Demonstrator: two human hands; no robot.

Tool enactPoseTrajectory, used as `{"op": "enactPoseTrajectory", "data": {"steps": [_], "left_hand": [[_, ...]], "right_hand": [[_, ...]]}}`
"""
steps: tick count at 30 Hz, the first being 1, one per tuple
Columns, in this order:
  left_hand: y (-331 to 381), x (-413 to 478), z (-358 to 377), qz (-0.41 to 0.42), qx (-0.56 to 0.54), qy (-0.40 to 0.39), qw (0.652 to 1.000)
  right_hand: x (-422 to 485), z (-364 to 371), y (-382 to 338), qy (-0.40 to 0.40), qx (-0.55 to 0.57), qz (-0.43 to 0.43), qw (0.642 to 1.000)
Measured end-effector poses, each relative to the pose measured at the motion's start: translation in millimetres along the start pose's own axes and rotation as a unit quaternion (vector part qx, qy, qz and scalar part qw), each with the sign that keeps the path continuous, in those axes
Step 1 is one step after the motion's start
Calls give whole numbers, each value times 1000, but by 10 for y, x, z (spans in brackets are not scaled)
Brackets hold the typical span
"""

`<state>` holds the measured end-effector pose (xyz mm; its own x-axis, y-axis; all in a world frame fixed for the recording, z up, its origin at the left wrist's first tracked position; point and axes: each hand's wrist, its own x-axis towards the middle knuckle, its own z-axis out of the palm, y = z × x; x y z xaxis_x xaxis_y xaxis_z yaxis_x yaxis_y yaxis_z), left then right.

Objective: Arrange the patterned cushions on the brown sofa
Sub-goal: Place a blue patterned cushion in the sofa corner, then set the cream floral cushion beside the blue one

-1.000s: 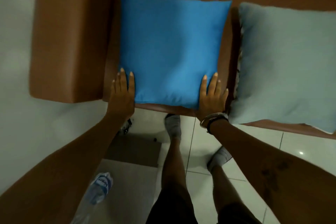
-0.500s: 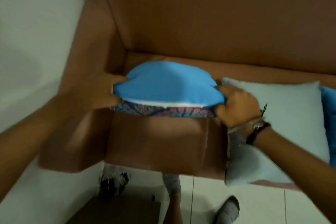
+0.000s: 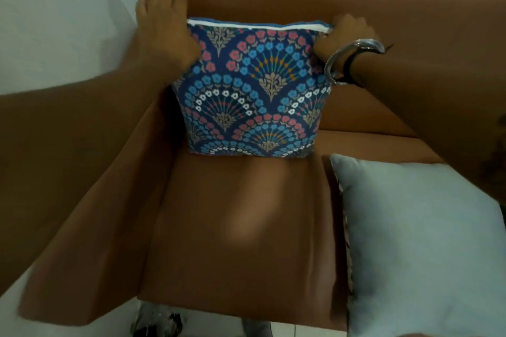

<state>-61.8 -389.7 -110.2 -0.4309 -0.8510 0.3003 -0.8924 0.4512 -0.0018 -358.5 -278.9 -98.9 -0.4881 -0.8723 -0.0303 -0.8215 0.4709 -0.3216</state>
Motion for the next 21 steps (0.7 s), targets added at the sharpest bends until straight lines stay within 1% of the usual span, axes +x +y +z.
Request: {"op": "enactPoseTrajectory", "data": {"steps": [1,3,4,6,7,8,9,10,11,12,13,14,16,17,18,19,20,21], "left_hand": [[21,-73,110,-20,-15,11,1000],[190,-278,231,-86,-110,9,990],[358,-402,253,-120,-158,45,979],[877,-812,214,-140,-195,175,955],[1221,-1118,177,-129,-204,209,948],[1575,-1462,143,-114,-224,201,947],[1939,-1846,118,-102,-258,148,949],[2271,-2244,110,-92,-292,60,950],[2590,-2643,103,-86,-318,-41,943],[2861,-3033,102,-77,-335,-133,930],[3094,-3390,127,-64,-342,-208,914],[3288,-3696,175,-46,-328,-272,903],[3602,-4164,315,7,-260,-376,889],[3726,-4320,377,17,-214,-415,884],[3845,-4404,413,9,-174,-436,883],[3965,-4457,448,7,-151,-434,888],[4044,-4465,473,1,-142,-415,899],[4118,-4445,501,-27,-138,-411,901]], "right_hand": [[-17,35,47,13,13,-15,1000],[-105,71,227,45,78,-58,994],[-198,65,374,68,114,-77,988],[-511,50,765,113,151,-100,977],[-740,59,1029,127,152,-101,975],[-1014,76,1327,129,144,-90,977],[-1329,101,1661,115,126,-73,983],[-1680,122,2005,87,98,-55,990],[-2046,139,2354,51,60,-44,996],[-2411,157,2694,15,22,-39,999],[-2750,180,3032,-16,-10,-33,999],[-3057,210,3362,-48,-38,-18,998],[-3617,273,3958,-123,-82,29,989],[-3821,321,4196,-157,-95,36,982],[-3972,371,4383,-190,-104,31,976],[-4067,428,4518,-214,-108,19,971],[-4087,489,4584,-226,-107,11,968],[-4065,516,4623,-234,-104,10,967]]}}
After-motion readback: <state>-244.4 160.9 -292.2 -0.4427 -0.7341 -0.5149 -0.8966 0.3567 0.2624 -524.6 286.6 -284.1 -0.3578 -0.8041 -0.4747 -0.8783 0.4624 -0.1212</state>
